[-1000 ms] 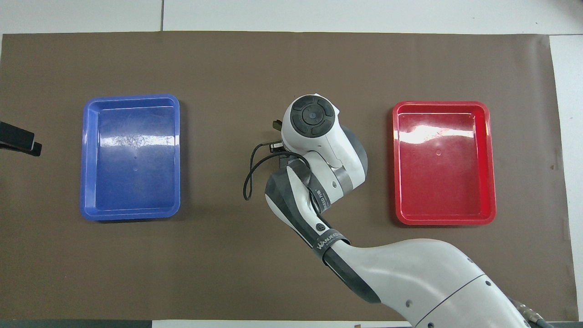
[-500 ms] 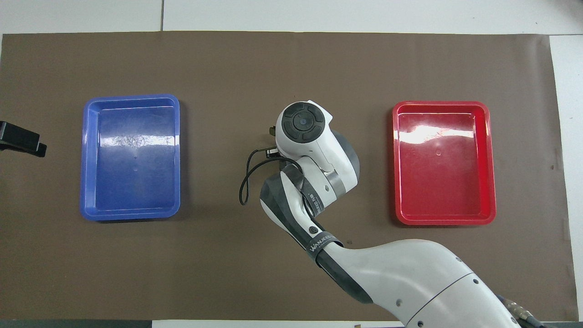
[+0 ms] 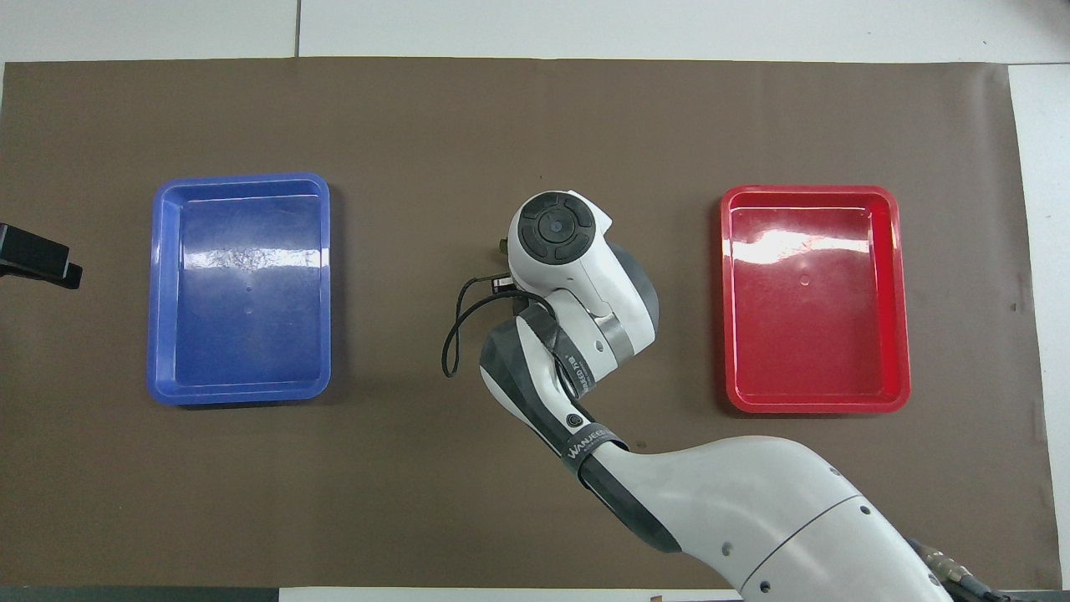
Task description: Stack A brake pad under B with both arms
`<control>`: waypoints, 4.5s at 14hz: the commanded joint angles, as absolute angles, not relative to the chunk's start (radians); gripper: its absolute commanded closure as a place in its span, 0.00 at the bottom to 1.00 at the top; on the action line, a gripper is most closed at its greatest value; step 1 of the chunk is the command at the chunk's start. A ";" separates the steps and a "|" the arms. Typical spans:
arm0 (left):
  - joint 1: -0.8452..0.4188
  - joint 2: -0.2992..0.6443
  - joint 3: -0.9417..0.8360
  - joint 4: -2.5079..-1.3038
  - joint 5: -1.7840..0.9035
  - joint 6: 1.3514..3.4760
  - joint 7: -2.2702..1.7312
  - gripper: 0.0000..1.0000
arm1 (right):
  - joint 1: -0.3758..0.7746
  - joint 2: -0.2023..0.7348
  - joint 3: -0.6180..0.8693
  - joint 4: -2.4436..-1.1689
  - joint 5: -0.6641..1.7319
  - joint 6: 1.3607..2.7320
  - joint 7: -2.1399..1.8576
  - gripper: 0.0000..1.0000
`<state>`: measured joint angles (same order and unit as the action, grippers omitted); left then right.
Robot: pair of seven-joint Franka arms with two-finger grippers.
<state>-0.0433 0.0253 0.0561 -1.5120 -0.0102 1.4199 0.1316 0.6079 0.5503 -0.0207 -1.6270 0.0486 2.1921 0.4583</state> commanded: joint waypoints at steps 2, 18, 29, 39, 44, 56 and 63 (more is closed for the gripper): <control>-0.035 0.012 0.054 -1.526 -0.006 1.413 0.137 0.01 | 0.603 0.537 -0.015 -1.651 0.054 2.223 0.476 1.00; -0.035 0.012 0.054 -1.526 -0.006 1.413 0.137 0.01 | 0.537 0.416 -0.041 -1.652 0.035 2.180 0.480 0.00; -0.035 0.012 0.054 -1.526 -0.006 1.413 0.137 0.01 | 0.145 0.147 -0.041 -1.660 0.029 1.770 0.269 0.00; -0.035 0.012 0.054 -1.526 -0.006 1.413 0.137 0.01 | 0.023 -0.018 -0.041 -1.595 0.002 1.500 0.132 0.00; -0.035 0.012 0.054 -1.526 -0.006 1.413 0.137 0.01 | 0.023 -0.063 -0.038 -1.654 0.006 1.528 0.137 0.00; -0.035 0.012 0.054 -1.526 -0.006 1.413 0.137 0.01 | 0.032 -0.037 -0.028 -1.585 -0.037 1.499 0.069 0.00; -0.035 0.012 0.054 -1.526 -0.006 1.413 0.137 0.01 | 0.031 -0.040 -0.028 -1.592 -0.012 1.500 0.069 0.00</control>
<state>-0.0433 0.0253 0.0561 -1.5120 -0.0102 1.4198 0.1316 0.0344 -0.0314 -0.0285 -1.5787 -0.0368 1.4919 0.0708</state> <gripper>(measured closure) 0.009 0.000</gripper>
